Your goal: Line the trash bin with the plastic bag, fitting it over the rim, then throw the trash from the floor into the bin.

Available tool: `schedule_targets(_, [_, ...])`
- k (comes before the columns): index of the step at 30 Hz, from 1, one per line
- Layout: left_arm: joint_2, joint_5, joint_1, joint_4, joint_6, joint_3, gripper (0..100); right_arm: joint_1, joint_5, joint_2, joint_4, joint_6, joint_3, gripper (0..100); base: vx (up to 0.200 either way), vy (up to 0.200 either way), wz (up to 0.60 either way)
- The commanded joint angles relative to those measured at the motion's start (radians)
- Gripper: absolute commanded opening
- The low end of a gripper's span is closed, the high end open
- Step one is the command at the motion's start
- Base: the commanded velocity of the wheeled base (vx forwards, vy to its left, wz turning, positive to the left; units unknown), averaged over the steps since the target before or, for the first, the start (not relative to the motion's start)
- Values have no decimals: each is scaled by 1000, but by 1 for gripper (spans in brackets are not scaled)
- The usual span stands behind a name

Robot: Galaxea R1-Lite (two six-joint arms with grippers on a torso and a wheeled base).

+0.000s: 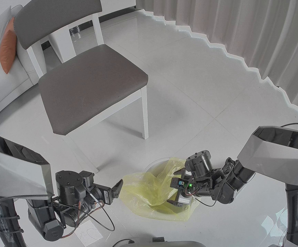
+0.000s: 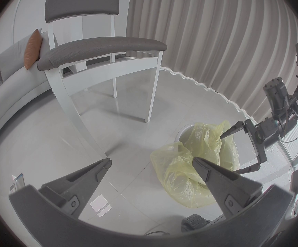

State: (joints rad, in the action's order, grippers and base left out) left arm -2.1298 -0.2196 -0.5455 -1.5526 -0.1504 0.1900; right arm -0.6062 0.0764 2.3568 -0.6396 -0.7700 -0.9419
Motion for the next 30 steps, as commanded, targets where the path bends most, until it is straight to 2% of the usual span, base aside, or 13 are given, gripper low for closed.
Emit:
schedule_targets(1, [87,9,41,-18,2,40,100,11,0,47,0,0,-31,100,0,0,0])
schedule_targets(6, [129,42,61,-18,5,25,100,19,0,61,0,0,-48,100,0,0,0])
schedule_targets(7, [129,42,61,-18,5,20,100,19,0,62,0,0,-52,0,0,0,0])
schedule_targets(23, [136,42,59,-18,0,-1,100,29,-6,-7,-3,8,-109,0,0,0,0])
schedule_targets(30, [133,43,55,-18,-1,-12,100,39,-49,-56,-3,6,-147,0,0,0,0])
